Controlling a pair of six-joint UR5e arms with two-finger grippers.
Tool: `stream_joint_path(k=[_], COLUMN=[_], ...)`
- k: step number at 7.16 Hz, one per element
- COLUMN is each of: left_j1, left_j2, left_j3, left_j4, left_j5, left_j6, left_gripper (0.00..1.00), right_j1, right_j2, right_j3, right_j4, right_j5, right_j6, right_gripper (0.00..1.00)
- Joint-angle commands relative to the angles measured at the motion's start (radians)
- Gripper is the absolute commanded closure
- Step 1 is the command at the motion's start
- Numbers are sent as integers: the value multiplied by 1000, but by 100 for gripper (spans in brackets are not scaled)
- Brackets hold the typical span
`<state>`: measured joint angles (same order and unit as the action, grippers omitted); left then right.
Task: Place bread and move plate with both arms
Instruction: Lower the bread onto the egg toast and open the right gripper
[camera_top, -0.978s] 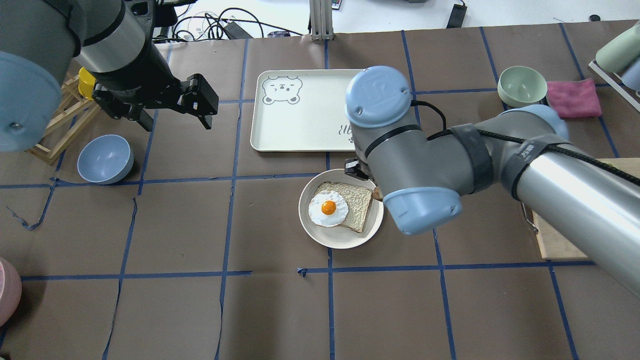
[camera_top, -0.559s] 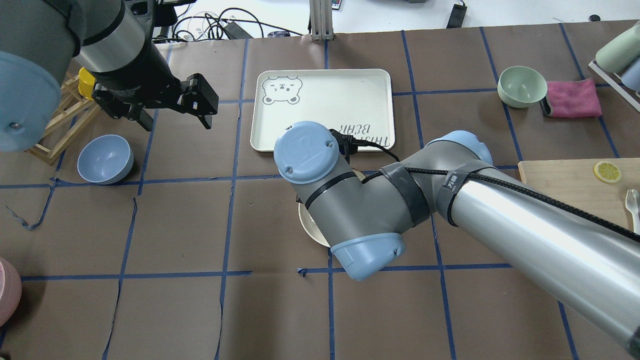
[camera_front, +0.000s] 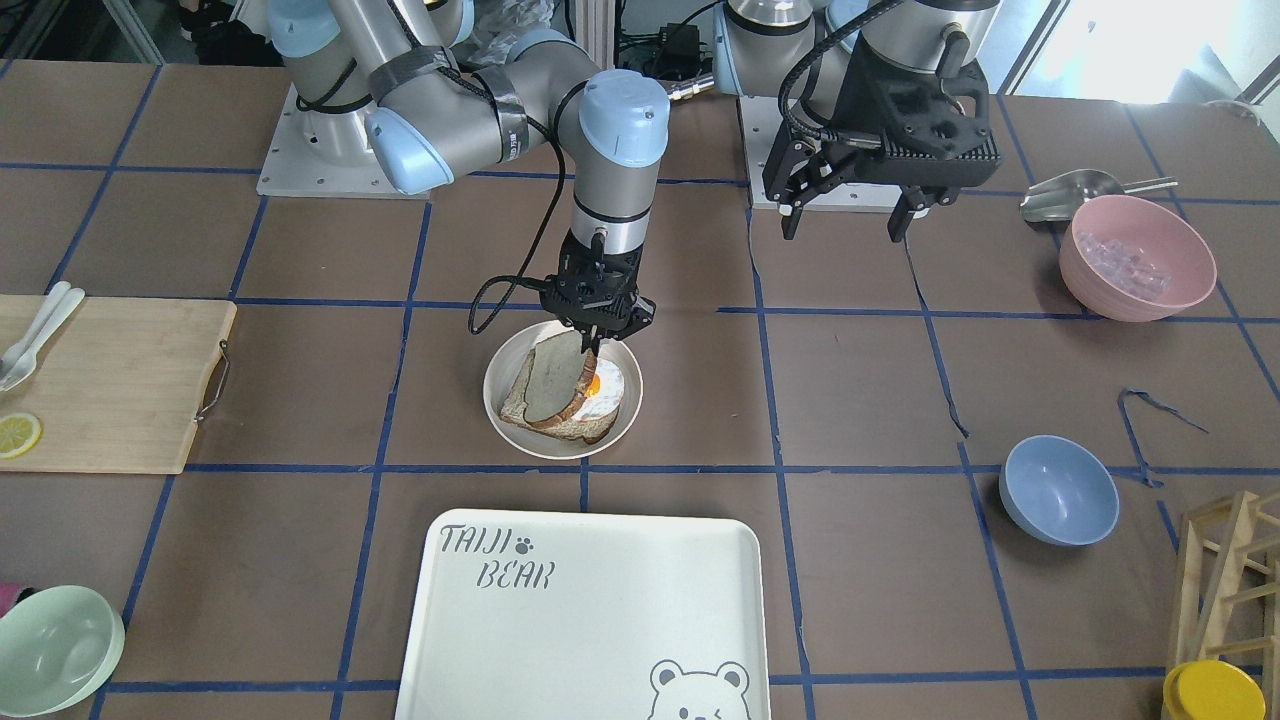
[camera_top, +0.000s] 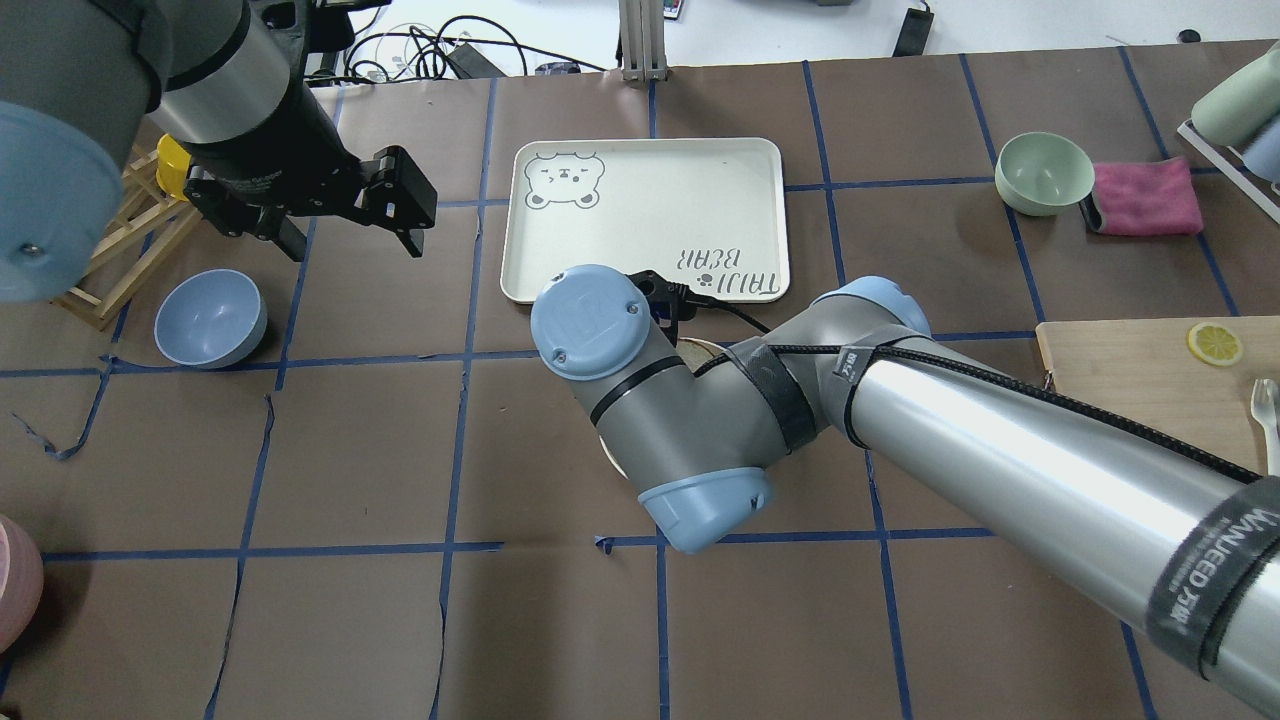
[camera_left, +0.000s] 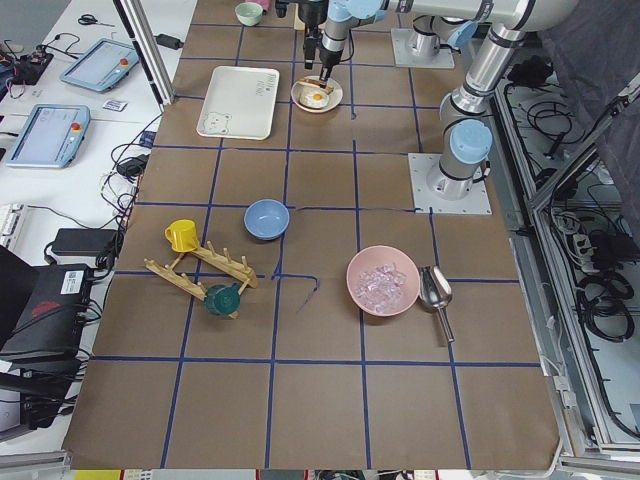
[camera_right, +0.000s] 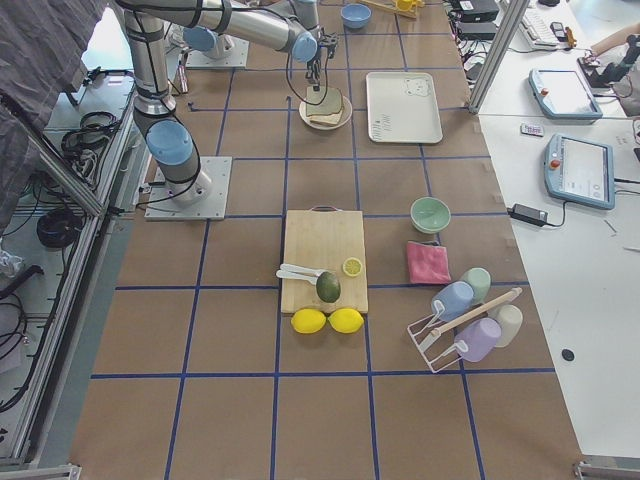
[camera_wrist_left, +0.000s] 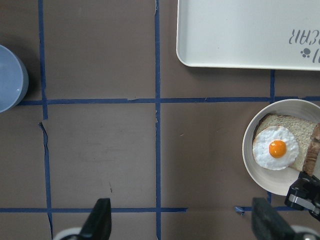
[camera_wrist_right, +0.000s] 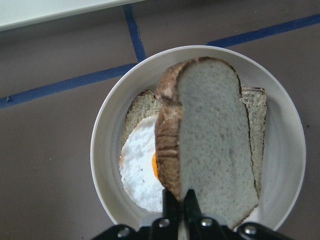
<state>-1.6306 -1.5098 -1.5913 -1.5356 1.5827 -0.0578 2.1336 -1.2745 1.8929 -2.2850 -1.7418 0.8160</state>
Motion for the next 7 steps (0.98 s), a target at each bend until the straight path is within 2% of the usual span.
stream_joint_path(k=[1, 3, 4, 5, 6, 7], left_j1=[0, 0, 0, 0, 0, 0], left_j2=[0, 0, 2, 2, 2, 2], left_j3=[-1, 2, 1, 2, 2, 1], left_j4=[0, -1, -1, -1, -1, -1], left_j5=[-1, 0, -1, 0, 2, 0], left_j6=[1, -1, 1, -1, 1, 1], left_gripper=[0, 0, 0, 0, 0, 0], right_j1=[-1, -9, -21, -55, -87, -98], right_j2=[9, 9, 7, -3, -6, -23], right_j3=[-3, -3, -9, -30, -59, -89], right_j4=[-7, -7, -5, 1, 18, 63], right_j5=[-4, -4, 7, 10, 7, 24], right_j6=[2, 0, -1, -29, -49, -49], right_gripper=[97, 73, 56, 27, 3, 0])
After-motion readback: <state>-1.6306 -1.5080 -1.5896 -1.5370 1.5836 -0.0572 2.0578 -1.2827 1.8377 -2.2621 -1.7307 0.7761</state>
